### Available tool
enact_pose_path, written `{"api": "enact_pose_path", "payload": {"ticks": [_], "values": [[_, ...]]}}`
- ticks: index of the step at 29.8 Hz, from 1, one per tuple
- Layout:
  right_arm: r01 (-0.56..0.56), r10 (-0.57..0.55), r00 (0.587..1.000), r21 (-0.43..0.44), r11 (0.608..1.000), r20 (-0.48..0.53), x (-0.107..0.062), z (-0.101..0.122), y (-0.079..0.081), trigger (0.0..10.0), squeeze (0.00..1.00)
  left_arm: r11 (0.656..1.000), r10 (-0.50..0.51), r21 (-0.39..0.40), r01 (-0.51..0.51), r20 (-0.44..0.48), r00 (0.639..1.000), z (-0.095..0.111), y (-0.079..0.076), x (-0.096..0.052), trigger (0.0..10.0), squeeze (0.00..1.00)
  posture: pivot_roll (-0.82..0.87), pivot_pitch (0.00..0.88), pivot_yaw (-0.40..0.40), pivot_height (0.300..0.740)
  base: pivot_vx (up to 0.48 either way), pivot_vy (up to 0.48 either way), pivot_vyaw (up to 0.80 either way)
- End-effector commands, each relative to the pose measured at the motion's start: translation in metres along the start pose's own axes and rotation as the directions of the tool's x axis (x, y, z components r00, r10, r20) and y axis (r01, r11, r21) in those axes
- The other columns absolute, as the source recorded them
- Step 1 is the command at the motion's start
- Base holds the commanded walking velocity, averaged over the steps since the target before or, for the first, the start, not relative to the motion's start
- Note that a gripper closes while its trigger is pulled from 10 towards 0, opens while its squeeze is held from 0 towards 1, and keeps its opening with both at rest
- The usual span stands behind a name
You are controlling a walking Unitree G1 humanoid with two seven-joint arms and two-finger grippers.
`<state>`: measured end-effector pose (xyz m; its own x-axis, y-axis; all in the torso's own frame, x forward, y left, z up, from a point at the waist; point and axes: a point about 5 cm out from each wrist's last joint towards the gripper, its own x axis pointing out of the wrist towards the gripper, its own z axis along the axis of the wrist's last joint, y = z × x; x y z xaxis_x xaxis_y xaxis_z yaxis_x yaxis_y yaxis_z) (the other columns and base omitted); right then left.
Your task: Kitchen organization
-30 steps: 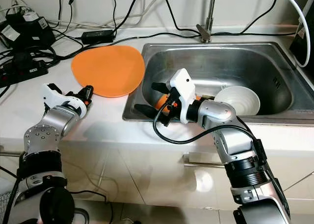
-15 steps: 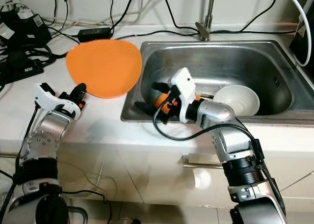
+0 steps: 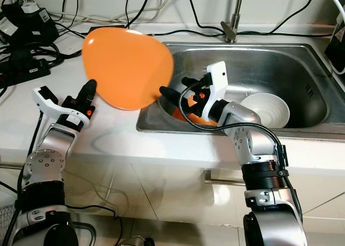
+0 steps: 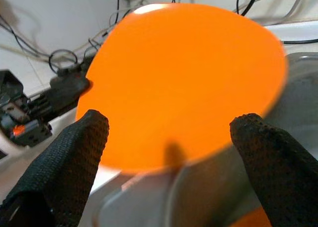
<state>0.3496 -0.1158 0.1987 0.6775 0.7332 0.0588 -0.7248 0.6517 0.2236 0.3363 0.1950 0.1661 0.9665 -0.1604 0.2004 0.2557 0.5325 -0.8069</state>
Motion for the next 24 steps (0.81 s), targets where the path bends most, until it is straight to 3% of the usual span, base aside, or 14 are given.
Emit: {"api": "enact_pose_path", "payload": {"ticks": [1,8,24], "values": [[0.006,-0.007,1.0,0.018,1.0,0.025,0.003,0.007,-0.001,10.0,0.0,0.996,-0.086,-0.003,0.086,0.035,0.996,0.008,-0.013,0.001,0.0,0.0,-0.03,0.033,0.074,0.74,0.0,0.0,0.0],[0.067,-0.074,0.995,0.104,0.992,0.064,0.005,0.011,-0.01,10.0,0.0,0.993,-0.112,-0.02,0.113,0.039,0.993,0.007,-0.015,0.0,0.0,0.0,-0.03,0.03,0.074,0.74,0.0,0.0,0.0],[0.204,-0.218,0.972,0.153,0.967,0.081,0.005,0.013,-0.027,10.0,0.0,0.984,-0.152,-0.076,0.162,0.114,0.982,0.019,-0.023,0.001,0.0,0.0,-0.03,0.033,0.069,0.74,0.0,0.0,0.0]]}}
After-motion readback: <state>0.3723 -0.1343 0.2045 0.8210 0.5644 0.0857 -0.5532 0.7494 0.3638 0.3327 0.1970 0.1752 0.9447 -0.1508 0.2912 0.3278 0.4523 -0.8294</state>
